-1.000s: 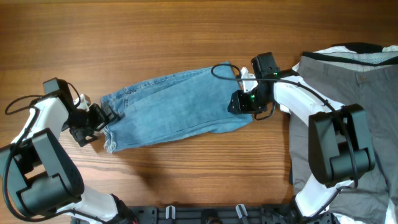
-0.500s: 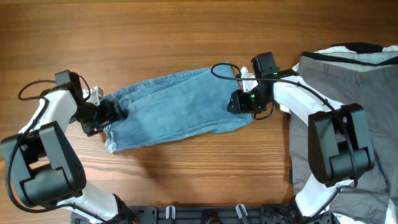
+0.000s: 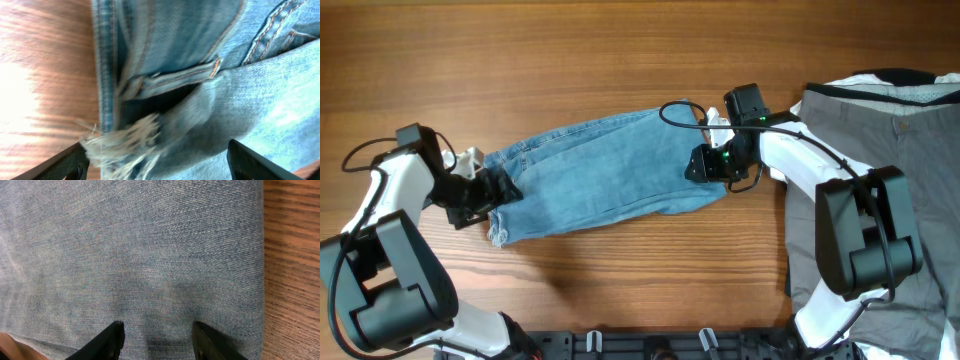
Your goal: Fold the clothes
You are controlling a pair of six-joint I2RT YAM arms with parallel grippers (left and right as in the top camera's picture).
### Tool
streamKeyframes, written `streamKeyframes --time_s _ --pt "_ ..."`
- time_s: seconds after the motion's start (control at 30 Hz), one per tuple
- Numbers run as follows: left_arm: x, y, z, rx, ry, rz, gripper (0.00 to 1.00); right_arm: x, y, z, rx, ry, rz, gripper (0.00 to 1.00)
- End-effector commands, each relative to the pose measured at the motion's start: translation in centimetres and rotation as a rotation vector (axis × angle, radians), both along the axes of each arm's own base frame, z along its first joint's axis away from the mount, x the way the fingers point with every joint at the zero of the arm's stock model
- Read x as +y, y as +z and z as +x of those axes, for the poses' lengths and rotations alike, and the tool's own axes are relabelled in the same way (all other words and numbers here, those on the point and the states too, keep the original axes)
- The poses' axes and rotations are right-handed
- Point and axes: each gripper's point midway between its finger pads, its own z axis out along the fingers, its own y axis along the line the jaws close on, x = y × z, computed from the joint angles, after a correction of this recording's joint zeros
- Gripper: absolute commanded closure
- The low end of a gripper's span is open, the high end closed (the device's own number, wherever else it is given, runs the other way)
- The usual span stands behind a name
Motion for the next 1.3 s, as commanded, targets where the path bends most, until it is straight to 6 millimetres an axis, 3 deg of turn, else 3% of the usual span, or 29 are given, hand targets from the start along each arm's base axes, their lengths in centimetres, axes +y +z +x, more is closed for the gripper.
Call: streamKeyframes --time_s 0.0,0.07,0.13,0.2,0.27,0.3,0.4,0.5,0.57,0.6,0.7,0.77,0.83,0.87,0.93,1.0,1.13,1.27 --pt "-1.7 -2.3 -0.6 0.003 -0.072 -0.012 0.22 -0.2 -2.5 -1.1 0.065 0.005 -0.024 0.51" --pt "-2.4 -3.0 -0.9 0.024 -0.087 -0.019 0.66 -0.2 -2.5 -1.1 0.066 0.004 -0.024 0.51" --pt "-2.5 -2.8 -1.7 0.064 -0.099 -0.004 0.96 -0.2 -2.5 -1.2 0.067 0.004 -0.024 0.48" --pt "-1.4 -1.6 -2.2 0.117 -0.074 0.022 0.96 -0.2 -2.5 -1.3 0.072 0.003 -0.025 0.49" --pt "0.7 0.8 -2.4 0.202 0.029 0.09 0.96 -0.3 -2.5 -1.5 0.083 0.004 -0.029 0.51" --pt "1.8 3.5 -1.9 0.232 0.086 0.115 0.96 -0.3 -2.5 -1.7 0.091 0.004 -0.029 0.53" --pt "2.3 8.5 -0.1 0.205 0.09 0.124 0.96 -0.4 -2.4 -2.7 0.135 0.006 -0.03 0.54" --pt "0.9 13.1 2.2 0.123 0.043 0.127 0.96 -0.3 -1.7 -3.8 0.151 0.053 -0.016 0.54" --pt "-1.1 15.2 3.7 0.054 -0.01 0.114 0.96 -0.3 -1.0 -3.9 0.141 0.064 -0.009 0.54" --pt "-3.2 16.4 4.9 -0.001 -0.073 0.122 0.96 -0.2 -0.1 -3.6 0.113 0.067 -0.003 0.53" --pt "-7.5 16.4 5.8 -0.038 -0.17 0.13 0.96 0.0 1.5 -2.9 0.05 0.08 0.013 0.48" --pt "-9.0 16.2 6.0 -0.054 -0.232 0.177 0.96 0.2 1.7 -2.9 0.049 0.079 0.026 0.47" --pt "-8.9 16.0 5.8 -0.038 -0.219 0.254 0.96 1.3 2.4 -3.2 0.054 0.102 0.102 0.51" --pt "-8.8 16.0 5.4 -0.02 -0.216 0.277 0.96 2.8 3.4 -3.2 0.029 0.154 0.206 0.57" --pt "-8.8 16.0 4.6 0.015 -0.21 0.275 0.96 5.7 6.3 -2.2 -0.017 0.168 0.431 0.78" --pt "-8.8 16.0 4.4 0.021 -0.215 0.273 0.96 6.9 7.7 -0.5 -0.006 0.073 0.512 0.96" --pt "-6.1 15.9 4.6 0.029 -0.192 0.396 0.93 10.1 9.5 1.1 -0.115 0.114 0.577 0.96" --pt "-6.6 15.9 4.9 0.017 -0.173 0.333 0.96 13.5 9.5 0.4 -0.184 0.18 0.554 0.95"
